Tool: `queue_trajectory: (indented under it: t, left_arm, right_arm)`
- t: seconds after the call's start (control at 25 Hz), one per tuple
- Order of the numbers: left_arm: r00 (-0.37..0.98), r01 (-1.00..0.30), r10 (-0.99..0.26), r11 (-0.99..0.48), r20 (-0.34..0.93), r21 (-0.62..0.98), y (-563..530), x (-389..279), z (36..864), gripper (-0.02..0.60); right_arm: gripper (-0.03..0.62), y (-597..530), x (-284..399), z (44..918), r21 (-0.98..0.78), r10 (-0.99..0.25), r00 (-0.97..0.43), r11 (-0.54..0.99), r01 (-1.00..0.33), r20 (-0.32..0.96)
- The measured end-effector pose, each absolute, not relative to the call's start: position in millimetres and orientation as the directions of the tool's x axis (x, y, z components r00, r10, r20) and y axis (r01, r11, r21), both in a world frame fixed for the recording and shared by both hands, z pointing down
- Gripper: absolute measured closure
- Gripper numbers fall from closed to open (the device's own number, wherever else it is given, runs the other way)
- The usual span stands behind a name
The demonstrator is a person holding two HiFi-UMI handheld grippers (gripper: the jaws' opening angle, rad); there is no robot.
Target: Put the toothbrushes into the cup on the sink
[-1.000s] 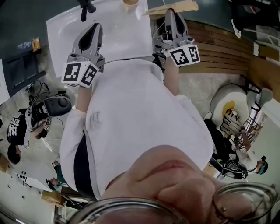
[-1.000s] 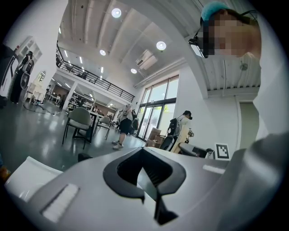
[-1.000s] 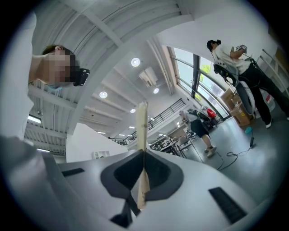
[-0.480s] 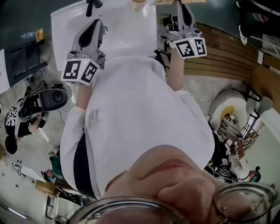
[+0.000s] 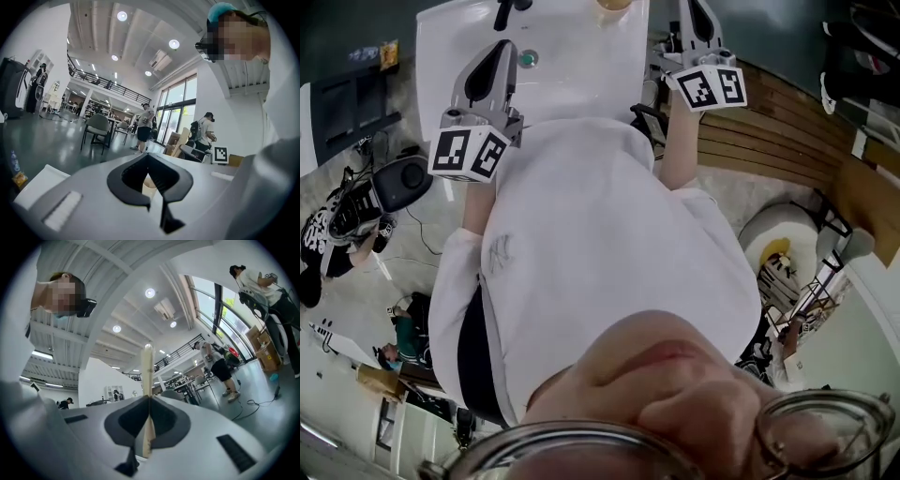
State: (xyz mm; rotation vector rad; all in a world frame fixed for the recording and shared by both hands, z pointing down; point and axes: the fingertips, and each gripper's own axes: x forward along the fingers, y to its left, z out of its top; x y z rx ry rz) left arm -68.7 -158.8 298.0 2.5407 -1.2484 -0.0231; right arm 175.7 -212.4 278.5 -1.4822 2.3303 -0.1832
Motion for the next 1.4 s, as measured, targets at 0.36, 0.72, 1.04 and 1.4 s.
queue_trajectory:
  t: [0.36,0.72,1.04,1.4]
  left_arm:
    - [0.597,-0.789,-0.786,-0.540,0.162,0.292,-176.1,-70.7,311.6,0.580]
    - [0.548,-0.825,-0.811,-0.484,0.204,0.291,-184.9,-83.9,323.6,0.580]
    - [0.530,-0.837,-0.816,-0.461,0.229,0.295,-186.8,-83.4,329.9,0.580]
    - [0.531,-0.837,-0.813,-0.462,0.236,0.292,-192.8,-83.2,330.7,0.580]
  right_arm:
    - [0.582,-254.3,156.5,306.8,-0.265,-0.864,-0.476,0.503,-0.822,-0.164]
    - [0.582,-277.6,132.6,348.5,-0.246,-0.833,-0.548,0.547,-0.800,-0.071]
    - [0.582,-286.4,123.2,383.4,-0.235,-0.817,-0.576,0.559,-0.795,0.006]
    - [0.582,-289.6,116.2,411.9,-0.224,-0.813,-0.577,0.550,-0.805,0.079]
